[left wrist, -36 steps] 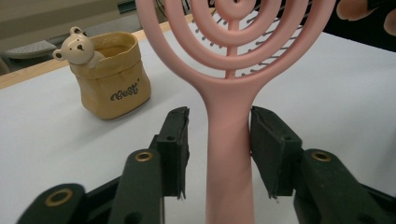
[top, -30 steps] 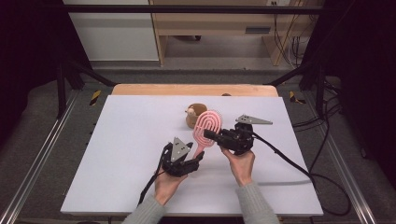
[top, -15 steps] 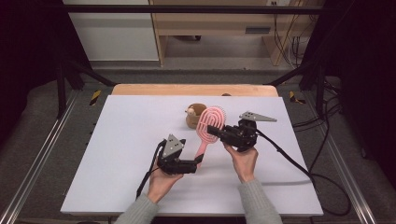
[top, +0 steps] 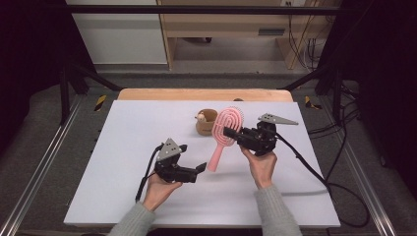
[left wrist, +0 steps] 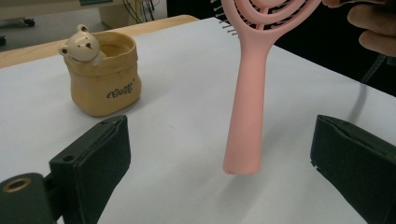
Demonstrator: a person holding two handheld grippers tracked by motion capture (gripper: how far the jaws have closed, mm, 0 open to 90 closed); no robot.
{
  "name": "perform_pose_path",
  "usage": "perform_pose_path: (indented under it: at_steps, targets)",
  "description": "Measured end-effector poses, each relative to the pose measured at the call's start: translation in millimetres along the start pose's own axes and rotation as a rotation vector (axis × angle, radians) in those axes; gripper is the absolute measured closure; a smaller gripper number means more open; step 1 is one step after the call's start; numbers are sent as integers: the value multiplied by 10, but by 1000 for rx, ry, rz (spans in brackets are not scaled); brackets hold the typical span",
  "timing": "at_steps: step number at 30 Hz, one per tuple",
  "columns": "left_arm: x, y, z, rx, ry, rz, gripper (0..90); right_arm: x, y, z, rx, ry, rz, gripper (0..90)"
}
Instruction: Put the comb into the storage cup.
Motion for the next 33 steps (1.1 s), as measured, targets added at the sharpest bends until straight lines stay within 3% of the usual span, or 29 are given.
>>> perform_pose_path:
  at_steps: [10, 21, 33]
  targets:
    - [-81, 219, -212, 36, -10, -9, 46, 68, 30, 41, -28, 17, 0, 631]
    - [-246, 501, -517, 87, 15, -7, 45, 151, -39, -5, -42, 49, -4, 631]
    - [-367, 707, -718, 135, 23, -4, 43, 294, -59, -20, -75, 82, -2, 632]
Point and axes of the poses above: each handheld gripper's, and its own axes: y roughly backward along the jaws, x roughly out of its top, z roughly to its right, the point moved 3 cm from there along -y, roughly forward along the jaws, and after that the axes turned 6 degrees about y, right-handed, at the moved point
